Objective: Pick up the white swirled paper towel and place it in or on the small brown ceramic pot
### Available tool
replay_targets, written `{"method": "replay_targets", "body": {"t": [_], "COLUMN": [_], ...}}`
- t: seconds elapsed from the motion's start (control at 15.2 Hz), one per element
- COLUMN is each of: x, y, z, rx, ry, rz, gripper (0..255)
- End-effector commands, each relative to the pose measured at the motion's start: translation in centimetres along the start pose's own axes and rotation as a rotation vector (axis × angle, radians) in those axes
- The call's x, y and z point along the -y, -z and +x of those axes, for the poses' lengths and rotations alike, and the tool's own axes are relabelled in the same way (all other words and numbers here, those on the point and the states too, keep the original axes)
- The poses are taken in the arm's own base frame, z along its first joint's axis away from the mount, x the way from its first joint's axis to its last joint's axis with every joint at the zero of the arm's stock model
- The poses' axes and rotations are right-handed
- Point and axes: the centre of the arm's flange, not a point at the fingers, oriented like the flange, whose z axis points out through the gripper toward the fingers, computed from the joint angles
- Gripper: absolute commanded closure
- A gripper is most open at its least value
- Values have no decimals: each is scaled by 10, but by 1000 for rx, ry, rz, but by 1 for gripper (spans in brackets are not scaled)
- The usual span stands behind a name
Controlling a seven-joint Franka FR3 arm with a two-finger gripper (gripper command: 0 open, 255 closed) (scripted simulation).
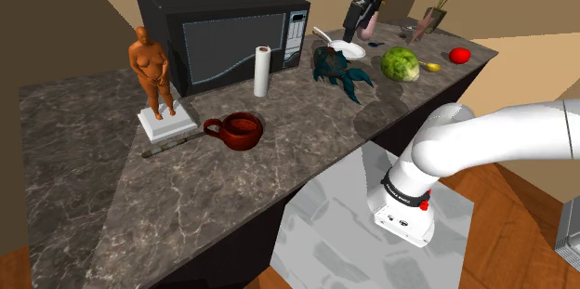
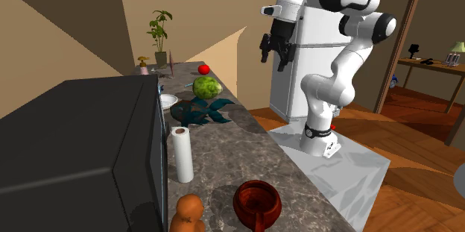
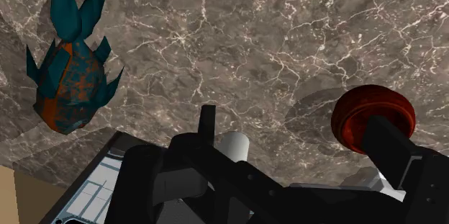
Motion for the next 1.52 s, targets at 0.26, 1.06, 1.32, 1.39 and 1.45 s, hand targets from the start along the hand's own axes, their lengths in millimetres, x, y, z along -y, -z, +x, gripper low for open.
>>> {"method": "replay_targets", "body": {"t": [0.26, 1.06, 1.32, 1.39, 1.45], "x": [-4, -19, -25, -27, -29], "y": [-32, -125, -156, -163, -171], "z": [40, 163, 204, 215, 225], "rx": [-11, -42, -53, -56, -58], "ry": [-28, -113, -141, -148, -155], "rz": [21, 83, 103, 108, 114], "gripper": [0, 0, 0, 0, 0]}}
